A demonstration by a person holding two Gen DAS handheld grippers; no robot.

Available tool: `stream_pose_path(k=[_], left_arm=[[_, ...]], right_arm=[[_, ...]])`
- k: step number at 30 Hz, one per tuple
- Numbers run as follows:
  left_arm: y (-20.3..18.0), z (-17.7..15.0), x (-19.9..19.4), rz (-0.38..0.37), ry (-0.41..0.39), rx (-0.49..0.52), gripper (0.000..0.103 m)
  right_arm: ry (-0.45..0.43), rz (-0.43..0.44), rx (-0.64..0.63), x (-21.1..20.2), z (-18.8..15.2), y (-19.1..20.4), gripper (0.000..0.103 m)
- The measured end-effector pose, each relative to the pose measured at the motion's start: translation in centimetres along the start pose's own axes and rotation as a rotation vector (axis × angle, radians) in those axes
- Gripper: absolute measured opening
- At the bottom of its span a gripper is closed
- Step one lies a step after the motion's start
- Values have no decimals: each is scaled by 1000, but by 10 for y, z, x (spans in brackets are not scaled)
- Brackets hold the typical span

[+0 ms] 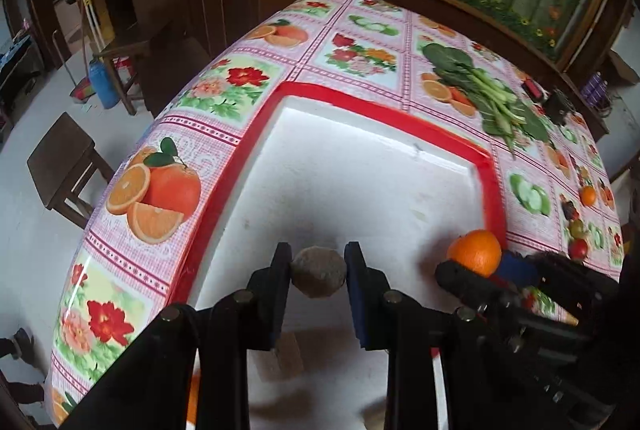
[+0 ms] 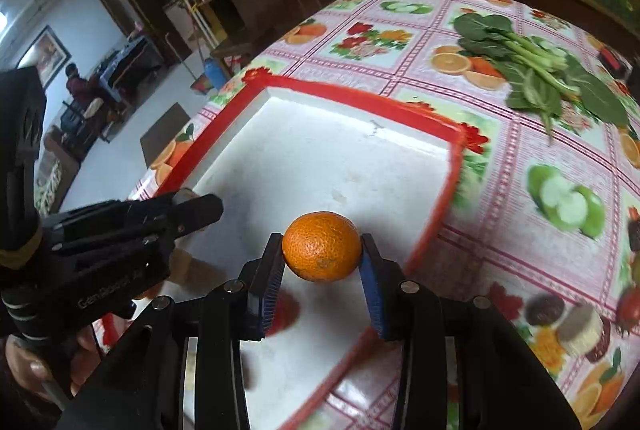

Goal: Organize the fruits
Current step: 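Open the right gripper to drop the orange into the tray while the left lowers the root chunk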

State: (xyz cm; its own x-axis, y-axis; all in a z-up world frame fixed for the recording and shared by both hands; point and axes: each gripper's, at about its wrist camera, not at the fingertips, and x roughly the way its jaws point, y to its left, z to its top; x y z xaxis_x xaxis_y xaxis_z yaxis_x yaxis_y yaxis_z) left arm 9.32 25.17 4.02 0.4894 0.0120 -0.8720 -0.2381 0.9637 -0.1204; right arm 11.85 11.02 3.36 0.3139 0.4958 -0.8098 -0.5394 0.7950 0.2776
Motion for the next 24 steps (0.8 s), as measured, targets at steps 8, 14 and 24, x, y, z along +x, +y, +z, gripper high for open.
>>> stream_pose_path(k=[8,14,24], left_arm=[[3,1,16,17,28,-4,30],[3,-2,19,29,36,-16,31],[7,-9,8,80,29,-47,60]], right_arm=[[31,-21,-49,14,0,8,37],[31,-47,-66,15,1,9,43],[22,-80,-80,4,-5,14,56]])
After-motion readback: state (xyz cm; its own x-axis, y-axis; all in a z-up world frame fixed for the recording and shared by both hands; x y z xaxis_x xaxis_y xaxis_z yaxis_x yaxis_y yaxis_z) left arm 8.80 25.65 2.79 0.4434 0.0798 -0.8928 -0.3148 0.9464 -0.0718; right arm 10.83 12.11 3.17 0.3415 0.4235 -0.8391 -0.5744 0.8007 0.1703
